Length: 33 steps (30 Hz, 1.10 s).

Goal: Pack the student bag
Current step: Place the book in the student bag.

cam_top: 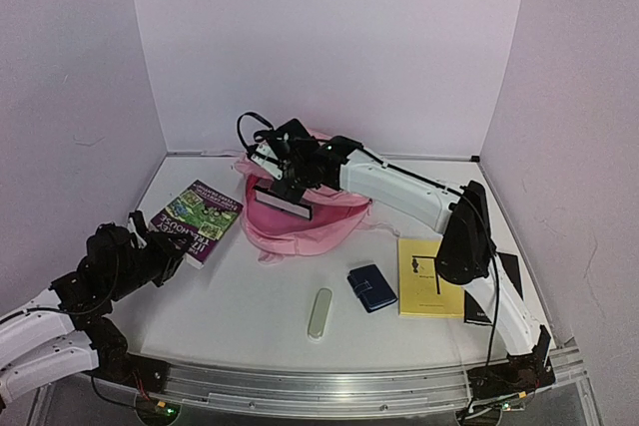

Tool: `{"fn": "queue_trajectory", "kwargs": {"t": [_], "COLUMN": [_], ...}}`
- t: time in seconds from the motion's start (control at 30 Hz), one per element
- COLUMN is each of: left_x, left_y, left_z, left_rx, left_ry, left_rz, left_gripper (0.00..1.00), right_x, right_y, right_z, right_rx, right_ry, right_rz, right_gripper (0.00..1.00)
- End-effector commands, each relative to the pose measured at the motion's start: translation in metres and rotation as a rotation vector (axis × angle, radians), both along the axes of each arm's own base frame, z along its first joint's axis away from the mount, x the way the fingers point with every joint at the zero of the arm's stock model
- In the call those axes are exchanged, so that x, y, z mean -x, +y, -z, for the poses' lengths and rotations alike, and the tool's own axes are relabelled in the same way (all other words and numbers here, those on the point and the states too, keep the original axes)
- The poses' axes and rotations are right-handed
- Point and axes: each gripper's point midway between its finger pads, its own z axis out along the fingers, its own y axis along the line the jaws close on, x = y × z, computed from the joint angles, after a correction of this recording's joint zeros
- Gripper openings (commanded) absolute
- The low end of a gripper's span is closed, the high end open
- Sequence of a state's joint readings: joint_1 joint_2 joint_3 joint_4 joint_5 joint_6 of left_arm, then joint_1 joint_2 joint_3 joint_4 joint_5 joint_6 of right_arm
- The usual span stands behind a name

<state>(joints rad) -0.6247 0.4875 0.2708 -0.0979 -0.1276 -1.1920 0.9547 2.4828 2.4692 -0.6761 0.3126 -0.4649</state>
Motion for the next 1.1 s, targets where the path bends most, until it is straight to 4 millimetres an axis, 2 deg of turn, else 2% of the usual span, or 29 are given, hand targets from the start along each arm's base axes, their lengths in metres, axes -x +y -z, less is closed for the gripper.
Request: {"fn": "queue_trajectory", "kwargs": {"t": [0.0, 0.2, 0.53, 0.73, 0.77, 0.9, 1.07], "left_x": [-0.004, -0.009, -0.044, -0.071, -0.077, -0.111, -0.146], "left_y": [-0.027, -0.058, -0.101, -0.125, -0.129, -0.141, -0.166], "left_z": [-0.042, -0.059, -0.078, -0.091, -0.090, -0.065, -0.043], "left_rx": [0.206, 0.207, 0.261, 0.294, 0.293, 0.248, 0.259], "left_ry": [-0.164, -0.226, -0.276, -0.301, -0.294, -0.186, -0.138], "left_rz": [0.106, 0.247, 0.331, 0.354, 0.350, 0.281, 0.271], "left_gripper": [0.00, 0.00, 0.00, 0.00, 0.00, 0.00, 0.00], "right_x": [-0.009, -0.009, 0.004, 0.015, 0.017, 0.027, 0.035], "right_y": [-0.008, -0.006, -0.003, 0.000, 0.001, 0.007, 0.011], "right_z": [-0.118, -0.142, -0.164, -0.170, -0.171, -0.174, -0.176], "right_rx": [-0.245, -0.338, -0.424, -0.466, -0.471, -0.481, -0.495], "right_ry": [-0.143, -0.152, -0.115, -0.068, -0.062, -0.043, -0.024], "right_rz": [0.058, 0.057, 0.019, -0.009, -0.016, -0.046, -0.062], "right_gripper": [0.00, 0.00, 0.00, 0.00, 0.00, 0.00, 0.00]}}
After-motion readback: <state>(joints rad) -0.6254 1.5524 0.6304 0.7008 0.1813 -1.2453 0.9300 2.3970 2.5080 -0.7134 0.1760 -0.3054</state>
